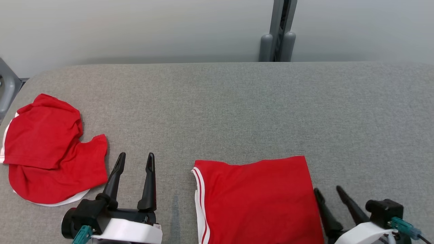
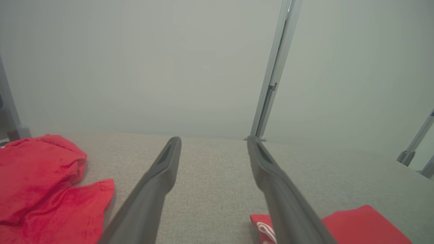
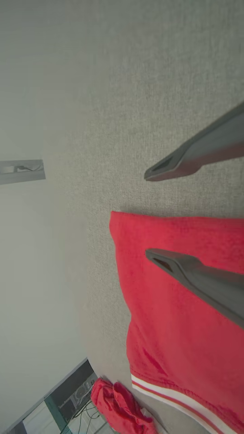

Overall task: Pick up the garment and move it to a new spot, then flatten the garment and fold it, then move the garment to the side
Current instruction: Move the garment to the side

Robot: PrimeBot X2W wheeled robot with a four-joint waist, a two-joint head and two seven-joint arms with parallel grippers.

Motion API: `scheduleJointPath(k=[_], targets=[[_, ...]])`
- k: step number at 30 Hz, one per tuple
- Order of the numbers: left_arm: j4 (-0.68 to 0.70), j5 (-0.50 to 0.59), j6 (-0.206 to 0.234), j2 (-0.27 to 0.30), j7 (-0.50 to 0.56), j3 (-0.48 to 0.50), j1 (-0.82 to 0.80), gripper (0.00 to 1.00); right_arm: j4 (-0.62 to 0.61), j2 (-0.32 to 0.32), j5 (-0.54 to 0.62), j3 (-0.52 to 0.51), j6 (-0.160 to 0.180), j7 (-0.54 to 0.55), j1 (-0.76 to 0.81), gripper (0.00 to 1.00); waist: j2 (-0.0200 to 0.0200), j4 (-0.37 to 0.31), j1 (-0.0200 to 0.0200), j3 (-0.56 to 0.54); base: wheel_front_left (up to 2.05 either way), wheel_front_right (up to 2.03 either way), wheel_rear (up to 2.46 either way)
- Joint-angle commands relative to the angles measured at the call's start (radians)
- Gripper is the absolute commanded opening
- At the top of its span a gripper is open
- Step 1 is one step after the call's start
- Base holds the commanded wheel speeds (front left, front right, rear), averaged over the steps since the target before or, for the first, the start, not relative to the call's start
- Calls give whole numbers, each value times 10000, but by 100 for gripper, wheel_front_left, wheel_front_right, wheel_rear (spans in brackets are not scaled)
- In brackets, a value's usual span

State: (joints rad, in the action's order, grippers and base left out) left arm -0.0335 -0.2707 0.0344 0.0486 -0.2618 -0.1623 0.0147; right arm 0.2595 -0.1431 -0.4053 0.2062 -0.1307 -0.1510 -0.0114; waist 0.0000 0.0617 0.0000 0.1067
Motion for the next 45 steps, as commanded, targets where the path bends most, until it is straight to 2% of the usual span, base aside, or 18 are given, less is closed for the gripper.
scheduleJointPath(k=[1,4,15,16,17,18,19,25,30,36,37,38,45], targets=[[-20,71,-54,36,-30,-36,-142,100,105,-270,-549,372,-1,324,-135,100,0,59,0,74,0,0,0],[-37,107,-41,39,-30,-131,-275,100,360,-541,-1423,1024,-1,908,-319,100,0,164,0,219,0,0,0],[-136,189,-66,37,-30,-280,-462,100,1007,-753,-3214,2026,-1,1881,-1155,100,0,578,0,492,0,0,0],[-136,192,-60,37,-30,-284,-462,100,1025,-774,-3313,2104,-1,1919,-1194,86,0,601,0,497,0,0,0],[-137,191,-53,37,-30,-284,-462,100,1041,-809,-3382,2147,-1,1929,-1222,42,0,621,0,500,0,0,0],[-142,191,-49,37,-30,-283,-464,100,1062,-849,-3444,2194,-1,1910,-1254,8,0,637,0,502,0,0,0],[-147,192,-47,37,-30,-285,-466,100,1074,-900,-3464,2266,-1,1863,-1305,0,0,648,0,502,0,0,0],[-152,293,-62,36,-30,-290,-446,100,1183,-1328,-3335,2780,-1,1573,-1704,0,0,525,0,495,0,0,0],[-165,534,-172,37,-30,-497,-537,100,1280,-1981,-3038,3305,1,1670,-2293,0,0,207,0,635,0,0,0],[-100,790,-270,36,-28,-878,-956,100,1221,-3258,-2870,3716,1,1907,-3327,0,0,-360,0,1272,0,0,0],[-106,832,-325,34,-30,-981,-1069,100,1216,-3507,-2926,3688,1,1898,-3473,0,0,-435,0,1417,0,0,0],[-86,971,-383,36,-30,-1181,-1356,100,1203,-4053,-2946,3632,2,1904,-3783,0,0,-603,0,1774,0,0,0],[91,1245,-595,37,-19,-1871,-2588,100,1371,-5713,-2982,3260,2,1672,-4779,0,0,-1192,0,3246,0,0,0]])
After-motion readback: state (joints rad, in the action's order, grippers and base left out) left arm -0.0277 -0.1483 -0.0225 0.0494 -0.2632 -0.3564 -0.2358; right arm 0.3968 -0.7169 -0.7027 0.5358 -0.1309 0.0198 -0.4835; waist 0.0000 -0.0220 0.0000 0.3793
